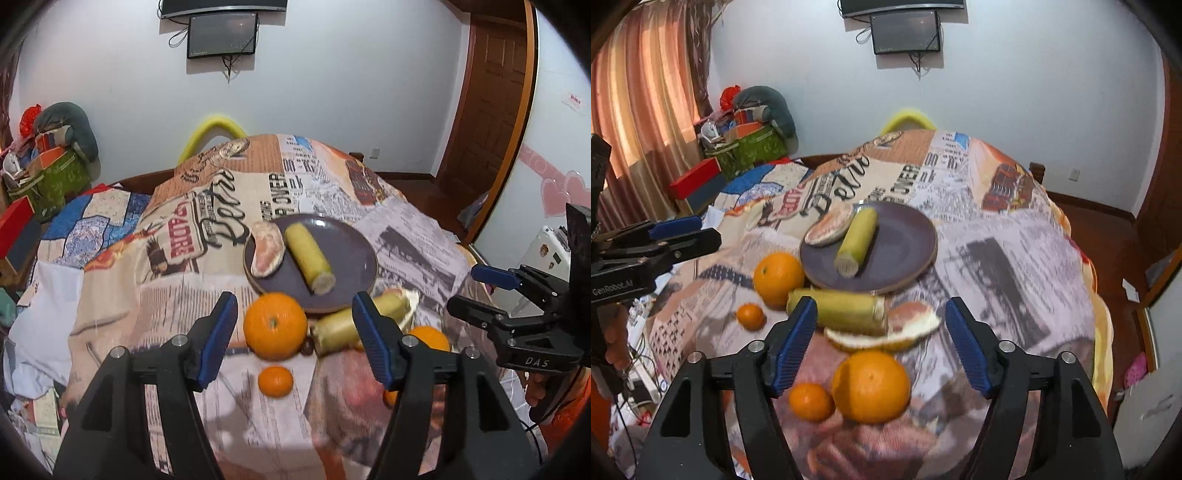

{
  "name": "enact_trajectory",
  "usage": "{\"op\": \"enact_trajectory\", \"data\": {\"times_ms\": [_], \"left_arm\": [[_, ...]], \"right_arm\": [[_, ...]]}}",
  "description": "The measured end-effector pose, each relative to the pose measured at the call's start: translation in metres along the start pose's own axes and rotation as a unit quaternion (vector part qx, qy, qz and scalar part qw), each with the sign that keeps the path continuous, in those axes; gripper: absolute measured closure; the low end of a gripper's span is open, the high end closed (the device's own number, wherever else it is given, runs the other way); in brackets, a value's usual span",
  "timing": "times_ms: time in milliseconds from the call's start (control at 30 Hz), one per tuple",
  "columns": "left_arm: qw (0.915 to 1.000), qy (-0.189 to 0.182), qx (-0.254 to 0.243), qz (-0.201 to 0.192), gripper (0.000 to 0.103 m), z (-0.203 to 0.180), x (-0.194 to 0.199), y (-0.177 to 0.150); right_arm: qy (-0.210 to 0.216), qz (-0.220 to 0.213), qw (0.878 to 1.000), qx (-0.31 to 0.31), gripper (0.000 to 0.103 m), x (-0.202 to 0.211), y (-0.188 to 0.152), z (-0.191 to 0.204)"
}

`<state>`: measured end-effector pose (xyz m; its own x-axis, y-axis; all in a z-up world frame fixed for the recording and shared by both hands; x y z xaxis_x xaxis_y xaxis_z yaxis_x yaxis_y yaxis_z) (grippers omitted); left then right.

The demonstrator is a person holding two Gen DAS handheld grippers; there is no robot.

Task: Organize fruits
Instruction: 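Grasp the large orange with the right gripper and lift it, then grasp the other large orange with the left gripper while the right gripper carries its orange toward the plate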

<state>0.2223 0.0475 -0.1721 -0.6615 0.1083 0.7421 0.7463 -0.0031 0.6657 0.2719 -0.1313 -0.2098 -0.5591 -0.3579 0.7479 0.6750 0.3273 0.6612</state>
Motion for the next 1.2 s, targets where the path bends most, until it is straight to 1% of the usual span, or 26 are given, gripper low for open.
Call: {"op": "enact_trajectory", "data": {"times_ms": [167,300,367,400,567,667,733,767,900,1000,1100,1200], "left_arm": [[0.9996,-0.001,0.005,0.027,0.039,0.001,-0.008,-0.026],[0.9988,-0.006,0.013,0.046,0.039,0.004,-0.017,-0.042],[0.9984,-0.006,0.019,0.053,0.039,0.006,-0.021,-0.048],[0.9981,-0.007,0.024,0.056,0.039,0.007,-0.024,-0.052],[0.9965,-0.011,0.043,0.071,0.039,0.013,-0.033,-0.063],[0.9956,-0.009,0.051,0.078,0.039,0.016,-0.040,-0.065],[0.9951,-0.007,0.054,0.083,0.039,0.017,-0.045,-0.065],[0.9949,-0.007,0.054,0.084,0.039,0.018,-0.047,-0.065],[0.9947,-0.004,0.052,0.089,0.038,0.019,-0.055,-0.060],[0.9943,-0.003,0.050,0.094,0.038,0.018,-0.062,-0.054],[0.9945,0.000,0.048,0.093,0.038,0.019,-0.070,-0.045],[0.9949,0.005,0.045,0.090,0.036,0.019,-0.077,-0.035]], "right_arm": [[-0.001,0.030,1.000,-0.003,0.034,-0.013,-0.024,0.002],[0.002,0.062,0.998,-0.023,0.034,-0.032,-0.041,-0.003],[0.000,0.071,0.997,-0.025,0.034,-0.037,-0.046,-0.003],[-0.004,0.075,0.997,-0.026,0.032,-0.041,-0.049,-0.004],[0.017,0.080,0.996,-0.043,0.031,-0.043,-0.052,-0.002],[0.024,0.092,0.995,-0.041,0.032,-0.048,-0.057,0.002],[0.027,0.088,0.995,-0.044,0.033,-0.049,-0.058,0.002],[0.034,0.089,0.994,-0.049,0.040,-0.049,-0.058,0.001],[0.049,0.089,0.993,-0.053,0.041,-0.047,-0.057,-0.003],[0.038,0.080,0.995,-0.047,0.042,-0.042,-0.053,-0.006],[0.043,0.065,0.995,-0.059,0.042,-0.034,-0.044,-0.013],[0.030,0.047,0.997,-0.060,0.042,-0.027,-0.033,-0.022]]}}
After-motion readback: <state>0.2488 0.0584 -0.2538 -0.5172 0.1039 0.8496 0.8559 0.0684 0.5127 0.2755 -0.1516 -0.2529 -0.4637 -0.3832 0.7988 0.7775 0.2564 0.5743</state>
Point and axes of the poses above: each gripper's, at about its wrist camera, not at the fingertips, and x roughly against the way its jaws point, z to its left, y to its top, the point moved 6 cm from there along -x, roughly the way its jaws point, and after that the axes turned 6 degrees about z, right-handed, at the moved point
